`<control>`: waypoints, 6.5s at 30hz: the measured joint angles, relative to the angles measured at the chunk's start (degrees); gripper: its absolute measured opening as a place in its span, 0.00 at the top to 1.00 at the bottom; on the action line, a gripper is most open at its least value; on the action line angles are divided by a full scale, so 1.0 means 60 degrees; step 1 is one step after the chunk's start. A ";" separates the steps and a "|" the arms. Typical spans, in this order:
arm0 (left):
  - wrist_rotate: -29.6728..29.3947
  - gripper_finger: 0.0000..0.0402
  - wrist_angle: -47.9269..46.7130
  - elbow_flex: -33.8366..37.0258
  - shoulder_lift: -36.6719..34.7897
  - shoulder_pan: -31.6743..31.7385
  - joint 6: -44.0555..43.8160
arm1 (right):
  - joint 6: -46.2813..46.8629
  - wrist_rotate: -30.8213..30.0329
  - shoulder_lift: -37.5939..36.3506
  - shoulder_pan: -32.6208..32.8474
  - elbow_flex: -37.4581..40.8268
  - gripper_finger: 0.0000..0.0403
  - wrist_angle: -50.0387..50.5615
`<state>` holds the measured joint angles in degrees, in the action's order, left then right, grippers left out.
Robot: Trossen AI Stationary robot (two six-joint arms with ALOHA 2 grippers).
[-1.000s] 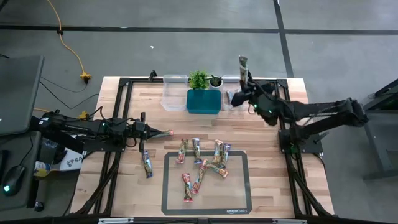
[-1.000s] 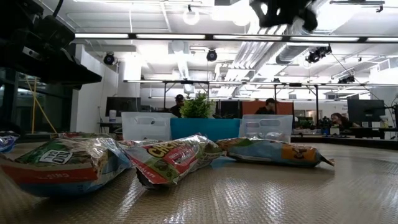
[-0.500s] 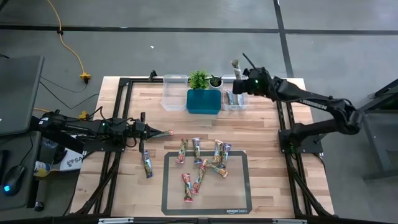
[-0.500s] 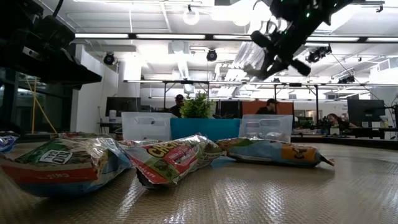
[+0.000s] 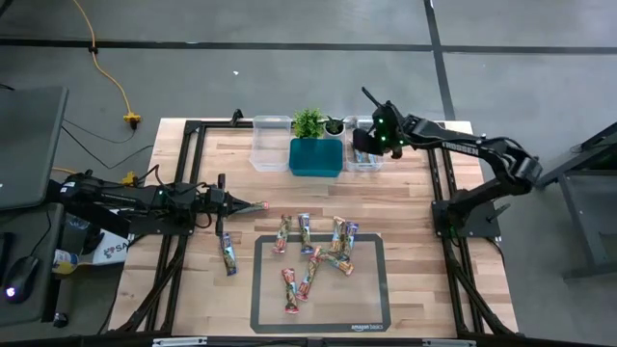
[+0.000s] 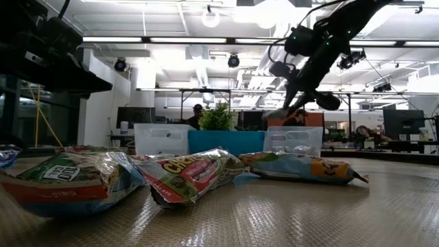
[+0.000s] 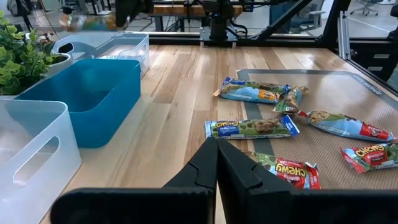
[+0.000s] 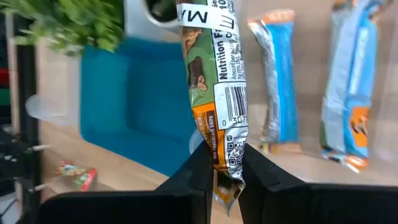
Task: Pick and place Granola Bars by type
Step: Put the yellow granola bar into the right transparent bin
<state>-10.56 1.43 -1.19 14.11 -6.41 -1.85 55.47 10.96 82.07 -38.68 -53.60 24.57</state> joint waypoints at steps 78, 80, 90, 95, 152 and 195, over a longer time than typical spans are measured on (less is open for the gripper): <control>-0.0001 1.00 -0.0001 0.0001 0.0002 0.0000 0.0000 | -0.3481 0.2526 -0.0583 0.1844 0.0015 0.70 -0.3374; -0.0002 1.00 0.0000 0.0001 0.0001 0.0003 0.0000 | -0.3441 0.2111 -0.0849 0.2292 0.0015 0.70 -0.3437; 0.0002 1.00 0.0000 0.0003 0.0004 -0.0001 0.0000 | -0.3354 -0.0268 -0.1735 0.4840 -0.0241 0.70 -0.3350; -0.0001 1.00 0.0000 0.0002 0.0004 0.0000 0.0000 | -0.3817 -0.1717 -0.1680 0.6072 -0.1218 0.70 -0.2533; -0.0071 1.00 0.0000 0.0000 0.0004 0.0000 0.0000 | -0.2542 -0.1817 0.4592 0.9751 -0.4666 0.53 0.2716; -0.0075 1.00 0.0004 0.0003 0.0001 -0.0001 0.0004 | -0.0011 -0.2273 0.6137 1.0439 -0.4688 0.74 0.2752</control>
<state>-11.00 1.45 -1.17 14.11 -6.42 -1.83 55.41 -2.68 118.89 23.96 -81.73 41.08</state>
